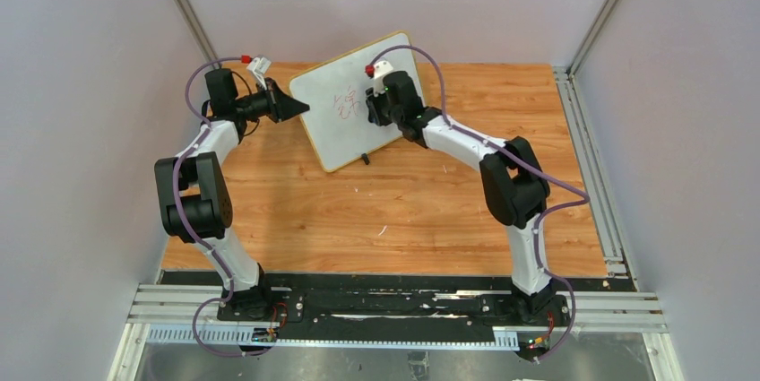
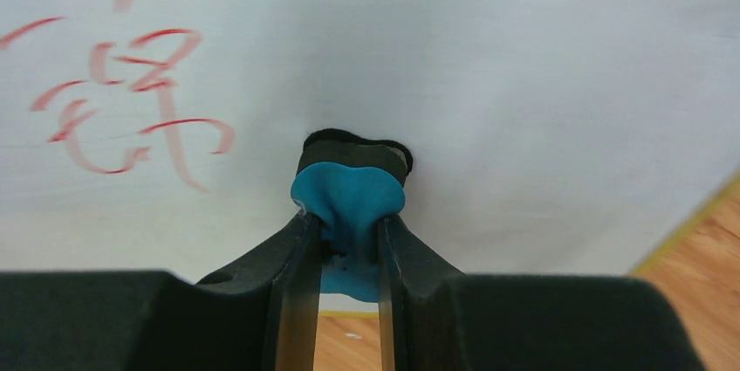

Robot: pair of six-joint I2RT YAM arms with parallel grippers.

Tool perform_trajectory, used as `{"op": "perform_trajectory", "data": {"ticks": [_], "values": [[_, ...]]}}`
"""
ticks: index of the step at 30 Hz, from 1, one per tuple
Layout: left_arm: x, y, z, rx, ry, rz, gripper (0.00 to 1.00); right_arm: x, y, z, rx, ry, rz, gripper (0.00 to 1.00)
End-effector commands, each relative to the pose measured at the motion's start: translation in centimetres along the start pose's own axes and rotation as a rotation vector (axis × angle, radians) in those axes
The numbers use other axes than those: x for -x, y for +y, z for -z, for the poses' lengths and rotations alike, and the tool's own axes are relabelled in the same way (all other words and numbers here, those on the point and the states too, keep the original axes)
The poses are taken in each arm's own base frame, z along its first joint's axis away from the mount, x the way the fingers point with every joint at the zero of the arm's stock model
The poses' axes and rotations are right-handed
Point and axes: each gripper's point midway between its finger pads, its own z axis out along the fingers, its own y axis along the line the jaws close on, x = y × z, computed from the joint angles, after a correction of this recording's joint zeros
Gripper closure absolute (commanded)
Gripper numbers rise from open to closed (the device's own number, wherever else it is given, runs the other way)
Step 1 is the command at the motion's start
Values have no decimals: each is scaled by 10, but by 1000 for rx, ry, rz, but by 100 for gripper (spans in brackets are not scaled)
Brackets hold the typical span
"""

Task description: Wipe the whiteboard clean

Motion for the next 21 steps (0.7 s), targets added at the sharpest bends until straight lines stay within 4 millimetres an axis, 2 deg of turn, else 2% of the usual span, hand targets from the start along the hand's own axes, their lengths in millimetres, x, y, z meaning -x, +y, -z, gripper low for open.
{"op": "perform_trajectory", "data": {"ticks": [1,4,6,11,17,21], "values": [[-37,42,-2,151,79,-108,100,18,63,10,143,-43,2,99],[-36,42,-2,151,79,-108,100,16,63,9,136,-35,7,99],[-36,42,-2,152,83,-112,100,11,51,5,107,-21,3,100],[-38,43,-2,152,90,-108,100,-1,0,0,33,1,-43,99],[-39,45,-2,154,93,-104,100,-1,-55,1,-48,5,-65,100],[-39,44,-2,153,94,-105,100,2,-77,-2,-74,14,-63,99]]}}
